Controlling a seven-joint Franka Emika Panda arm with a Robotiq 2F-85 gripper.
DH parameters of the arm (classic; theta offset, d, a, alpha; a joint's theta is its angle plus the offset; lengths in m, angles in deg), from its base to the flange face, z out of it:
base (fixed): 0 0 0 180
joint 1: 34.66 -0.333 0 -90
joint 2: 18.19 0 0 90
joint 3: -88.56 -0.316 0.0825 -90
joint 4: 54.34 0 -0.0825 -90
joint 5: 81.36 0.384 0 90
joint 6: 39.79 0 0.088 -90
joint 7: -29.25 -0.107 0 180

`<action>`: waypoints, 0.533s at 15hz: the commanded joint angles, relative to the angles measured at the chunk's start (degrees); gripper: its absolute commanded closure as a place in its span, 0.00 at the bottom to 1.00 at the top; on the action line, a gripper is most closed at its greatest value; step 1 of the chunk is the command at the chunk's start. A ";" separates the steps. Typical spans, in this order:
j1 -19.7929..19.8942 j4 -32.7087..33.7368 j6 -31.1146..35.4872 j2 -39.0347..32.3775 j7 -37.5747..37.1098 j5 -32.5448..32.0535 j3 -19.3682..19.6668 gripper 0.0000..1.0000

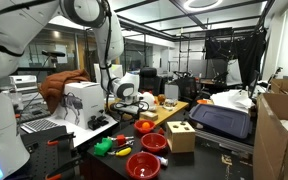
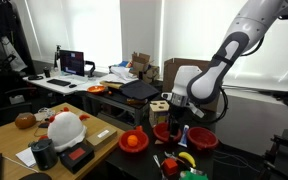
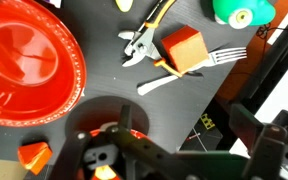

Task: Remove the pliers from the bowl and put it on the table

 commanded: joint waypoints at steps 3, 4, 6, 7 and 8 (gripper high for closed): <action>2.71 -2.21 -9.74 9.75 4.06 10.50 -3.00 0.00; 2.45 -2.08 -10.79 10.80 4.88 12.11 -2.91 0.00; 0.98 -2.43 -11.41 13.58 5.43 14.12 -1.65 0.00; 0.31 -2.48 -11.64 14.83 5.53 14.89 -1.10 0.00; -0.06 -2.77 -12.02 16.38 5.50 15.63 -0.68 0.00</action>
